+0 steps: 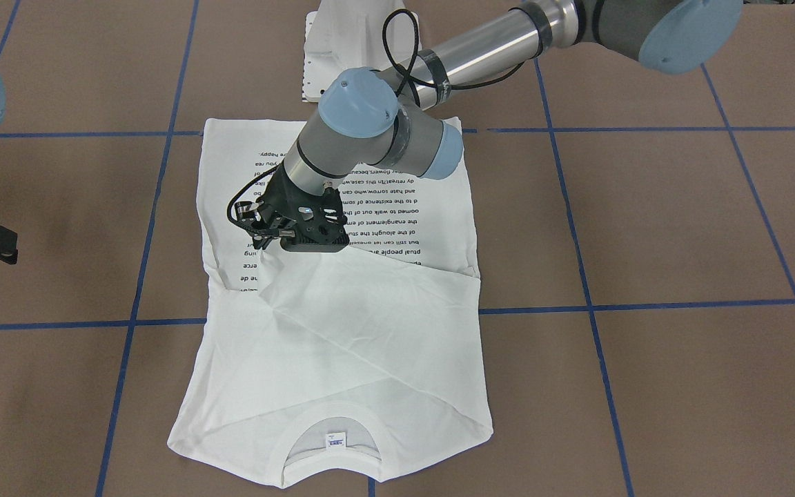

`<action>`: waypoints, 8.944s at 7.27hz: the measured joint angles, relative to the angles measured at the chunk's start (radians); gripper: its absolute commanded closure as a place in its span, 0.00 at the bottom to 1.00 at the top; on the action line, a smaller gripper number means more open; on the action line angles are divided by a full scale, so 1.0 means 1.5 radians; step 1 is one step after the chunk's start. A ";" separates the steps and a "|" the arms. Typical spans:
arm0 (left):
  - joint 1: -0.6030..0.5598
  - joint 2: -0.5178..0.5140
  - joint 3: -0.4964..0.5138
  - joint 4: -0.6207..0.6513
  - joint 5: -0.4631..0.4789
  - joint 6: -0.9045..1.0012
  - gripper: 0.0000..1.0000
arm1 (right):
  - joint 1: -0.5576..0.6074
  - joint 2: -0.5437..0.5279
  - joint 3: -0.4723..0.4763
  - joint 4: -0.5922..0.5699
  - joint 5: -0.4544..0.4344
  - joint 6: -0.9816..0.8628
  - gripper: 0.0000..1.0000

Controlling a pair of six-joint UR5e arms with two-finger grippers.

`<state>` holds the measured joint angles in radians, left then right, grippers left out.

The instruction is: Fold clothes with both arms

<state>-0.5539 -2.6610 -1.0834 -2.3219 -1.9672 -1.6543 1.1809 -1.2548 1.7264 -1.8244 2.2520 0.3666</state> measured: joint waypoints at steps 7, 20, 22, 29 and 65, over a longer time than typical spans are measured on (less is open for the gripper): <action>0.017 0.002 -0.004 -0.021 0.037 0.031 0.00 | -0.008 -0.001 -0.002 0.079 0.042 0.060 0.00; -0.015 0.557 -0.671 0.344 -0.025 0.236 0.00 | -0.613 -0.296 0.259 0.438 -0.340 0.743 0.02; -0.009 0.562 -0.675 0.344 -0.023 0.235 0.00 | -0.656 -0.295 0.251 0.436 -0.357 0.747 0.05; -0.007 0.570 -0.682 0.344 -0.023 0.235 0.00 | -0.673 -0.281 0.230 0.433 -0.360 0.748 0.53; 0.241 0.510 -0.579 0.393 0.109 0.010 1.00 | -0.591 -0.272 0.292 0.433 -0.320 0.746 1.00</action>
<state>-0.1924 -1.8957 -1.9512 -1.7322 -1.8040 -1.6398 0.2949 -1.6625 2.1648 -1.1746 1.7718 1.4859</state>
